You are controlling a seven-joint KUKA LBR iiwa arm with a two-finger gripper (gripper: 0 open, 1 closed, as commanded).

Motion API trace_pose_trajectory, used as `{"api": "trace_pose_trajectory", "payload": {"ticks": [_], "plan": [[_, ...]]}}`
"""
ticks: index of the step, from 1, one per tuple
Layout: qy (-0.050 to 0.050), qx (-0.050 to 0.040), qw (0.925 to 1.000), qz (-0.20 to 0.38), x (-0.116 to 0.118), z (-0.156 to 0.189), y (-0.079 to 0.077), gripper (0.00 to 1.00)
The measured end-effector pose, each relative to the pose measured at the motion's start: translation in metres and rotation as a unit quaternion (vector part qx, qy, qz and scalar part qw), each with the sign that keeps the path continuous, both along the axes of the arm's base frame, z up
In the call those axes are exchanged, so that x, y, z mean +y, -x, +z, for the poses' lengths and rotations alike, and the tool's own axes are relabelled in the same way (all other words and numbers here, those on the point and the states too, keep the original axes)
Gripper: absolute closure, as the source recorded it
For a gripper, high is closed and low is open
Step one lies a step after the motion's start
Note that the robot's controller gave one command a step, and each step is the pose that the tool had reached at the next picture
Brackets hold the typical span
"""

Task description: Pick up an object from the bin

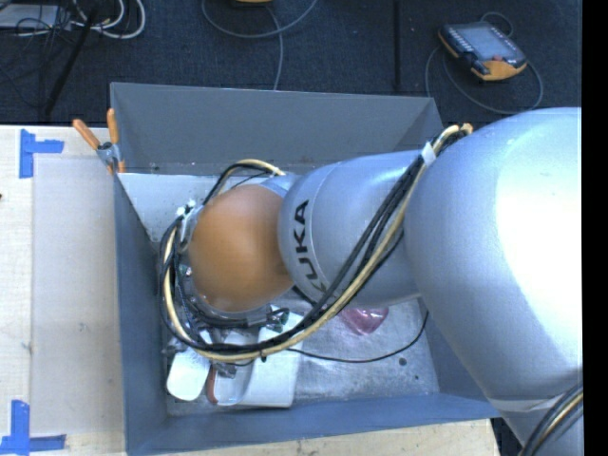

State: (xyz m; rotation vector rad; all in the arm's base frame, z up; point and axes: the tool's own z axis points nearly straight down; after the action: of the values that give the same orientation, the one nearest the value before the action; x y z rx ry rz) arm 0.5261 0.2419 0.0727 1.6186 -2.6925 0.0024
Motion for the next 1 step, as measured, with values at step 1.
{"api": "trace_pose_trajectory", "payload": {"ticks": [1], "plan": [[0.0, 0.0, 1.0, 0.0, 0.0, 0.0, 0.0, 1.0]]}}
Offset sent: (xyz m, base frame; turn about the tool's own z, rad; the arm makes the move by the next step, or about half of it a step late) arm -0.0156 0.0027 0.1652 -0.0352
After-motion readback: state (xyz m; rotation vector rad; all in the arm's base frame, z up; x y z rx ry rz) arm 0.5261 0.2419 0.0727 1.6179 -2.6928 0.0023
